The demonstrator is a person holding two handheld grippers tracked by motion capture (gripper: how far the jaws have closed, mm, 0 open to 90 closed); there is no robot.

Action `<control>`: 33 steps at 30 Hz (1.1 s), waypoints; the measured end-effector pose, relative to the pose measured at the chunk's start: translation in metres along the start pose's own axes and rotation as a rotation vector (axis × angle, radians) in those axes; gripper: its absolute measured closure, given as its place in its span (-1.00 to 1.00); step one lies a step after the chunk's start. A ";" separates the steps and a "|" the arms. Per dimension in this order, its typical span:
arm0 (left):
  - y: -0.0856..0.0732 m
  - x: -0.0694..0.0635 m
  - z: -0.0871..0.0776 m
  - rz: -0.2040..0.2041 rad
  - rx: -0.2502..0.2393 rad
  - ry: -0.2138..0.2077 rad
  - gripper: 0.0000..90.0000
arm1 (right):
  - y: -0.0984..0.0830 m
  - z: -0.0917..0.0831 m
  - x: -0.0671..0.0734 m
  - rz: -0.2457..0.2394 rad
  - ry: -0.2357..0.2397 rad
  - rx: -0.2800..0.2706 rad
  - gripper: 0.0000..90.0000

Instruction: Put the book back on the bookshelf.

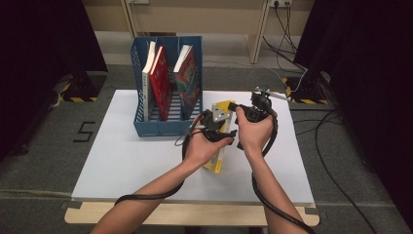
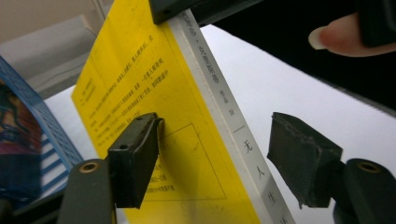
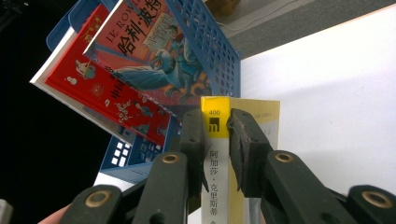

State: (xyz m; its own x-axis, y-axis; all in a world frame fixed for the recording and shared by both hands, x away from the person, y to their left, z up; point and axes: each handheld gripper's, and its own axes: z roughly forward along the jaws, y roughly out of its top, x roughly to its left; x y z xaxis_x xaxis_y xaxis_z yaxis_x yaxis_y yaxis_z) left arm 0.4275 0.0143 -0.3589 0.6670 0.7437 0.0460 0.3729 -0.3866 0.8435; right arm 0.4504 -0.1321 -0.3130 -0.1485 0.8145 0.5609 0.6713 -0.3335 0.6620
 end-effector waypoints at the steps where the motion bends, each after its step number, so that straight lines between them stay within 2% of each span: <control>1: 0.000 -0.001 0.001 0.018 0.010 0.016 -0.31 | 0.000 0.000 0.001 0.000 0.001 -0.002 0.71; 2: -0.001 -0.003 0.003 0.039 0.017 0.038 -0.31 | -0.001 0.000 0.001 -0.003 0.003 -0.002 0.71; 5: -0.002 -0.002 0.005 0.041 0.029 0.036 -0.30 | -0.001 0.000 0.002 -0.002 0.003 -0.003 0.71; 7: -0.003 -0.001 0.006 0.021 0.033 0.029 -0.27 | -0.001 0.000 0.001 -0.012 -0.001 -0.005 0.70; 12: -0.002 0.001 0.005 0.004 0.039 0.032 -0.18 | -0.002 0.001 0.004 -0.019 -0.002 -0.006 0.70; 16: -0.003 0.004 0.003 -0.009 0.036 0.041 -0.04 | -0.002 0.001 0.007 -0.020 0.006 -0.005 0.70; 20: -0.004 0.006 0.000 -0.023 0.034 0.053 0.15 | -0.003 0.003 0.009 -0.043 0.007 -0.008 0.69; 21: -0.004 0.007 -0.002 -0.024 0.039 0.056 0.15 | -0.003 0.003 0.010 -0.039 0.010 -0.008 0.68; 23: -0.005 0.009 -0.007 -0.013 0.032 0.082 0.43 | -0.003 0.005 0.012 -0.037 0.021 -0.006 0.67; 24: -0.006 0.013 -0.008 -0.010 0.034 0.080 0.57 | -0.002 0.004 0.012 -0.060 0.028 -0.005 0.89; 25: -0.006 0.013 -0.008 -0.010 0.034 0.080 0.61 | -0.002 0.004 0.012 -0.060 0.028 -0.005 0.89; 26: -0.006 0.021 -0.011 -0.037 0.021 0.055 0.64 | 0.000 0.002 0.012 -0.071 0.037 0.007 0.85; 27: -0.005 0.023 -0.013 -0.014 0.024 0.069 0.66 | 0.000 0.001 0.011 -0.064 0.056 0.013 0.81; 30: -0.006 0.028 -0.014 -0.004 0.024 0.077 0.68 | 0.002 -0.001 0.009 -0.073 0.064 0.003 0.77; 32: -0.010 0.034 -0.015 -0.004 0.017 0.091 0.68 | 0.003 -0.007 0.006 -0.080 0.071 -0.036 0.78; 33: -0.010 0.037 -0.016 -0.025 0.008 0.073 0.68 | 0.003 -0.007 0.006 -0.080 0.071 -0.036 0.78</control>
State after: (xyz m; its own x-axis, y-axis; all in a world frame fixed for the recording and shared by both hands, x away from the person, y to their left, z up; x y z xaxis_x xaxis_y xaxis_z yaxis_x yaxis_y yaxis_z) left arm 0.4378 0.0549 -0.3571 0.6086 0.7909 0.0643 0.3942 -0.3716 0.8406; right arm 0.4470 -0.1314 -0.3039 -0.2528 0.8038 0.5385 0.6286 -0.2867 0.7229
